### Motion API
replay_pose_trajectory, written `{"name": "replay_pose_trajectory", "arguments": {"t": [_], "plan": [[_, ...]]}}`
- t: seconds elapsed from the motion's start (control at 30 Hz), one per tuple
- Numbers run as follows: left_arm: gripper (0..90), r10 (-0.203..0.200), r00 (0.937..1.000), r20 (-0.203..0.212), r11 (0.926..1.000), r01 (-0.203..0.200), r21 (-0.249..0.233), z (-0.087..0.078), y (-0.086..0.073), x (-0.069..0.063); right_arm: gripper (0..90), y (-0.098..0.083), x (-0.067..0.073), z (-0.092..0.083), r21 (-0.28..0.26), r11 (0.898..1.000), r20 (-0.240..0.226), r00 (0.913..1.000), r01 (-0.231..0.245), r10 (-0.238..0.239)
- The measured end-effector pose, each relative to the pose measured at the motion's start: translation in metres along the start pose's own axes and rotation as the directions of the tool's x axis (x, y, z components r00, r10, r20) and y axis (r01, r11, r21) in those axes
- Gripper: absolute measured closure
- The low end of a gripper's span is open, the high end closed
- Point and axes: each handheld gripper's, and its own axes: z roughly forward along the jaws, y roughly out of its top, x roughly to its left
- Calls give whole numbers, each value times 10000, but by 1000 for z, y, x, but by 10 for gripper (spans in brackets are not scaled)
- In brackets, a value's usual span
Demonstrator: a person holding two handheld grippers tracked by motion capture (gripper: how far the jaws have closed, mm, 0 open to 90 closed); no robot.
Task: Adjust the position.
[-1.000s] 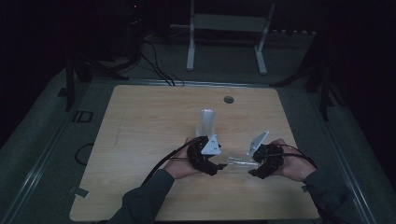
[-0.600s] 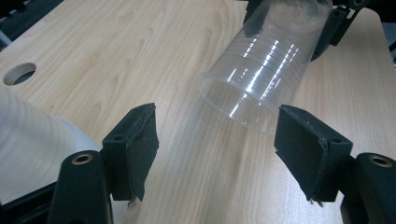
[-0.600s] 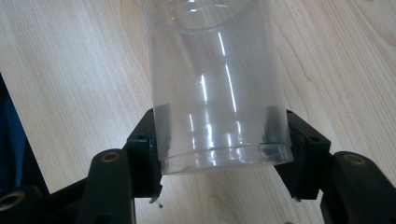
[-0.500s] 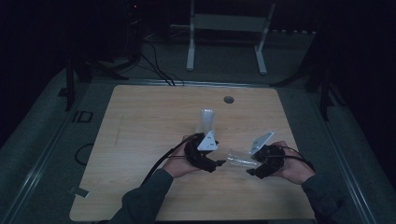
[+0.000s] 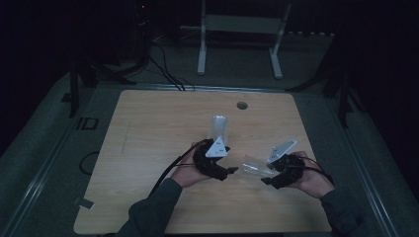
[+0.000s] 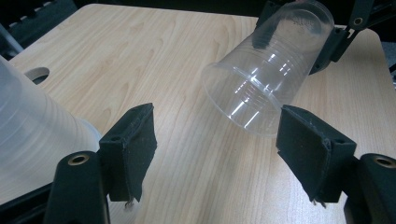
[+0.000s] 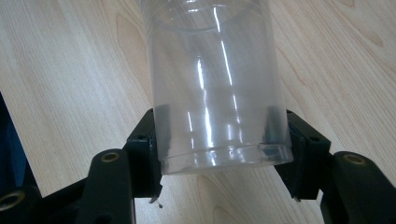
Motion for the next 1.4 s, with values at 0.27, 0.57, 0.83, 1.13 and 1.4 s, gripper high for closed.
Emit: {"name": "replay_pose_trajectory", "arguments": {"t": [0.27,0.57,0.83,1.13,1.4], "plan": [[279,-36,10000,-39,9999,36,-154,-2,0,0,413,-7,1,-2,-628,9970,95,9989,-454,461],[279,-102,9999,-105,9995,98,-301,-3,1,1,413,-16,2,1,-1315,9863,224,9944,-997,1035],[279,-99,9999,-125,9994,94,-345,-3,2,1,413,-25,3,-1,-2092,9658,484,9848,-1530,1665],[279,-133,9999,-105,9992,129,-383,-3,2,0,413,-29,6,-4,-2791,9429,800,9741,-1816,2113],[279,-114,9999,-101,9989,110,-459,-4,3,-1,413,-29,9,-6,-3221,9271,712,9716,-1915,2255]]}}
